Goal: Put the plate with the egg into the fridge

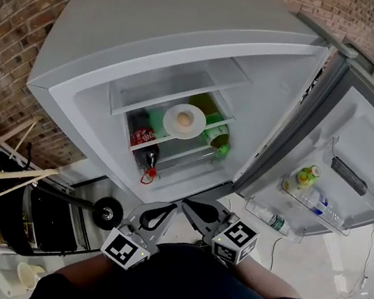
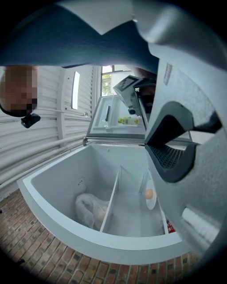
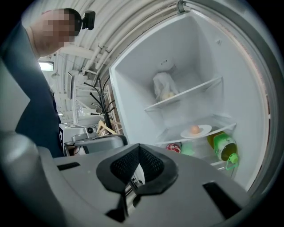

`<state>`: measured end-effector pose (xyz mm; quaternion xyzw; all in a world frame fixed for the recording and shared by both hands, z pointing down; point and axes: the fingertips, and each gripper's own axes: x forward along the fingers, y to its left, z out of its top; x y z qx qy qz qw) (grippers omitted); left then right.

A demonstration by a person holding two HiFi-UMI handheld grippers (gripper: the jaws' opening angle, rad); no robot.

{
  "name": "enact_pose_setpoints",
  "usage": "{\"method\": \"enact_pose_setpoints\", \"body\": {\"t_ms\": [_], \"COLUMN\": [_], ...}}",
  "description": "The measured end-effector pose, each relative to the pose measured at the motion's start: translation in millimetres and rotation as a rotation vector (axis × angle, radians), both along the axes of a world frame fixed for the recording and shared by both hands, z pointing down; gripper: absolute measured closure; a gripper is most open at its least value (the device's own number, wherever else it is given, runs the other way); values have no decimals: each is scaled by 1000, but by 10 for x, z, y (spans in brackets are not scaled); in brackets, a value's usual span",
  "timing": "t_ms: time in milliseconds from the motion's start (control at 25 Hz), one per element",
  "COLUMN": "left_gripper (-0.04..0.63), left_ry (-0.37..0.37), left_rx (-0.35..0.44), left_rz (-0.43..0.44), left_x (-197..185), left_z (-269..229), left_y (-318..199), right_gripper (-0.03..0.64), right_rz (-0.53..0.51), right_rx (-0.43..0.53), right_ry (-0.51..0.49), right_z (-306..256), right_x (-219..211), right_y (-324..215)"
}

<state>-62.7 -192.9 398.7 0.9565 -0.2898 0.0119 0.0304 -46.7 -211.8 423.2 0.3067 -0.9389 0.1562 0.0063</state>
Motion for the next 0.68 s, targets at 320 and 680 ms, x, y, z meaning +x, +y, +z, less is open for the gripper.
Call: {"method": "enact_pose_setpoints", "body": {"t_ms": [320, 680], "left_gripper": [598, 598], "left_ry": [-1, 5], "left_rx": [3, 6], "left_rz": [3, -5], "left_x": [-7, -39], "left_z": [-1, -33], "left_y": [17, 45], "right_gripper": [607, 607], "right_rz": [-11, -26], "right_rx": [32, 52], "right_ry": [40, 74], "right_z": [-6, -11], "right_x": [-45, -75], "right_y": [50, 127]}}
